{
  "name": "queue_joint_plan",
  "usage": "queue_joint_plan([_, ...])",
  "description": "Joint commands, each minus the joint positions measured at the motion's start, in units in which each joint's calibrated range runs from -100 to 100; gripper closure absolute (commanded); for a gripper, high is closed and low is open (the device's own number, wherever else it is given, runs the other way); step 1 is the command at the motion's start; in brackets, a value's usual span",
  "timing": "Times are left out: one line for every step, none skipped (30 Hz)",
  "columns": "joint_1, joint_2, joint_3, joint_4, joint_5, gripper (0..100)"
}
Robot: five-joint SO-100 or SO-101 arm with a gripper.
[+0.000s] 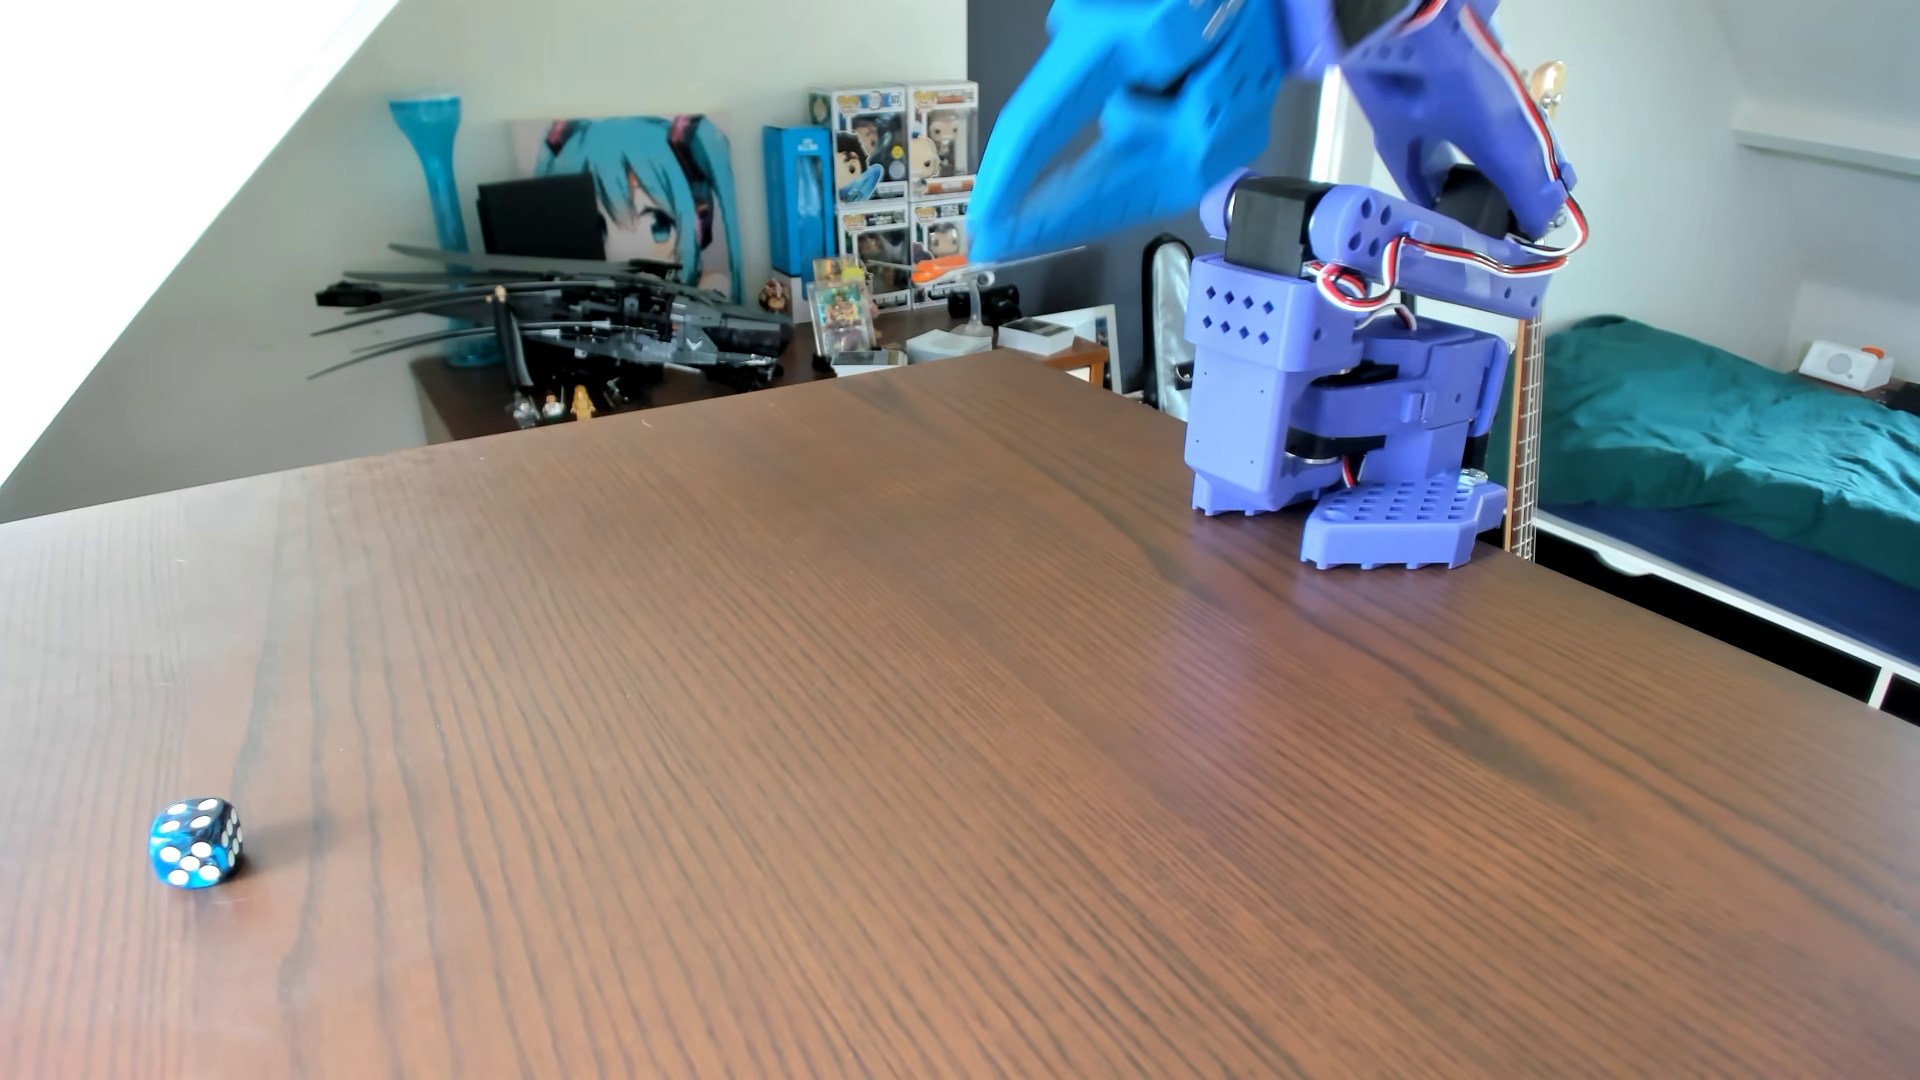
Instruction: Grab the blue dice
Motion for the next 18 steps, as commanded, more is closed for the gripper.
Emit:
queue_joint_plan([0.61,-0.92,6.9,-5.1,-1.87,98])
queue_joint_plan([0.61,-0.92,8.62,-5.7,-1.87,98])
queue_joint_plan([0.61,-0.92,10.16,-5.87,-1.76,98])
queue_joint_plan([0.37,-0.92,11.06,-5.87,-1.71,98])
queue_joint_plan([-0.45,-0.92,12.15,-5.87,-1.61,98])
queue_joint_plan([-0.62,-0.92,12.69,-5.87,-1.61,98])
queue_joint_plan([-0.78,-0.58,13.14,-5.87,-1.55,98])
queue_joint_plan([-0.94,-0.75,13.69,-5.87,-1.55,98])
queue_joint_plan([-1.11,-0.84,14.14,-5.87,-1.55,98])
queue_joint_plan([-1.27,-0.84,14.41,-5.87,-1.55,98])
queue_joint_plan([-1.27,-0.84,14.86,-5.79,-1.55,98])
queue_joint_plan([-1.35,-0.84,15.4,-5.79,-1.55,98])
queue_joint_plan([-1.35,-0.92,15.49,-5.79,-1.55,98])
queue_joint_plan([-1.35,-0.92,15.58,-5.79,-1.55,98])
queue_joint_plan([-1.35,-0.92,15.58,-5.79,-1.55,98])
queue_joint_plan([-1.35,-0.92,15.58,-5.79,-1.55,98])
queue_joint_plan([-1.35,-0.92,15.58,-5.79,-1.55,98])
queue_joint_plan([-1.35,-0.92,15.58,-5.79,-1.55,98])
